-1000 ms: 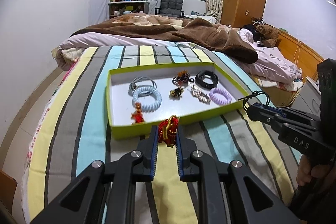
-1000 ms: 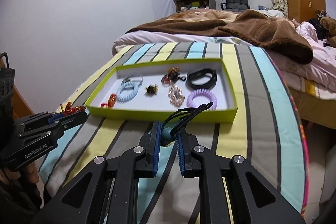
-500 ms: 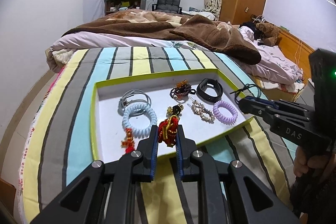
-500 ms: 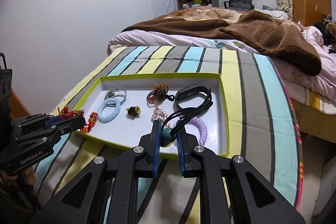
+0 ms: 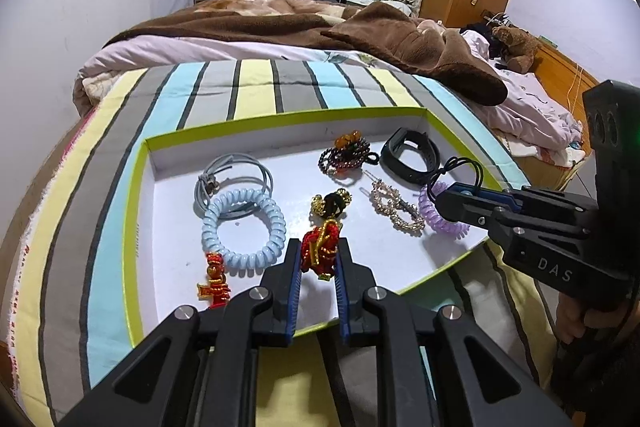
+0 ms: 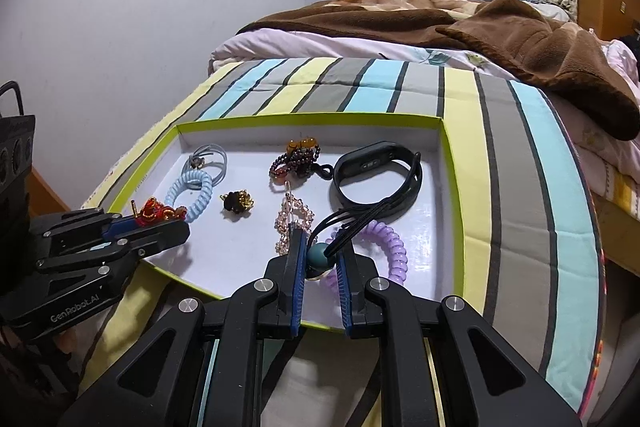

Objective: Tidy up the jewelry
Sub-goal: 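Carry the red knot and black hair tie into the box and open both tools, then withdraw both open tools from the box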

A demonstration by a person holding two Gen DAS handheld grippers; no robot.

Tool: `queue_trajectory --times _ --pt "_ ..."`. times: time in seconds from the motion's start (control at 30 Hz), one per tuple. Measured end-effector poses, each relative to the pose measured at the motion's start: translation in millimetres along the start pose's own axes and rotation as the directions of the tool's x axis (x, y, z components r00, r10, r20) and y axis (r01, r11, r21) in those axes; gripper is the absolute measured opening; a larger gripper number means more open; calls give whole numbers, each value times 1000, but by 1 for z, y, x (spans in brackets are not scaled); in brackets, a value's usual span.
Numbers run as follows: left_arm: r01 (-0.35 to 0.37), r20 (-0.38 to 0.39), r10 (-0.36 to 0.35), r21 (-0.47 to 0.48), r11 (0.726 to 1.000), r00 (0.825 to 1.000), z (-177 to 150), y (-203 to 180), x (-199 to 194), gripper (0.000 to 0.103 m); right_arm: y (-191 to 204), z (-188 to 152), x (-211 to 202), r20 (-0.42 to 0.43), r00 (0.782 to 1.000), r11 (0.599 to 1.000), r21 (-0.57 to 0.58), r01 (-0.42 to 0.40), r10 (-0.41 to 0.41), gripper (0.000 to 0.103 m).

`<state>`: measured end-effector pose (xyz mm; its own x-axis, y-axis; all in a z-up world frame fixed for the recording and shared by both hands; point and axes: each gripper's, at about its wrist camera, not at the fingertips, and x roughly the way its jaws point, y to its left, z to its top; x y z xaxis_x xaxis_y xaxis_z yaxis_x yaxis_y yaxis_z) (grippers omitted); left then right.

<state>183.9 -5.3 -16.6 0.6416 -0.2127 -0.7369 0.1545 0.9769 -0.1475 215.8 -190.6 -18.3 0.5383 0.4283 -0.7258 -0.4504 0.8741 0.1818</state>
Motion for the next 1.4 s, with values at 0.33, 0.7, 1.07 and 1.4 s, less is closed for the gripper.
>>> queue_trajectory --times 0.33,0.7,1.07,1.4 --pt "7 -9 -7 2 1000 1000 -1 -1 3 17 2 -2 6 -27 999 1000 -13 19 -20 15" --pt "7 -15 -7 -1 1000 1000 0 -1 6 24 1 -3 7 -37 998 999 -14 44 -45 34" --pt "4 1 -4 -3 1000 1000 -1 -3 0 37 2 -4 5 -36 997 997 -22 72 -73 45" --pt "-27 28 27 -16 1000 999 -4 -4 -16 44 6 -7 -7 -19 995 995 -15 96 -96 46"
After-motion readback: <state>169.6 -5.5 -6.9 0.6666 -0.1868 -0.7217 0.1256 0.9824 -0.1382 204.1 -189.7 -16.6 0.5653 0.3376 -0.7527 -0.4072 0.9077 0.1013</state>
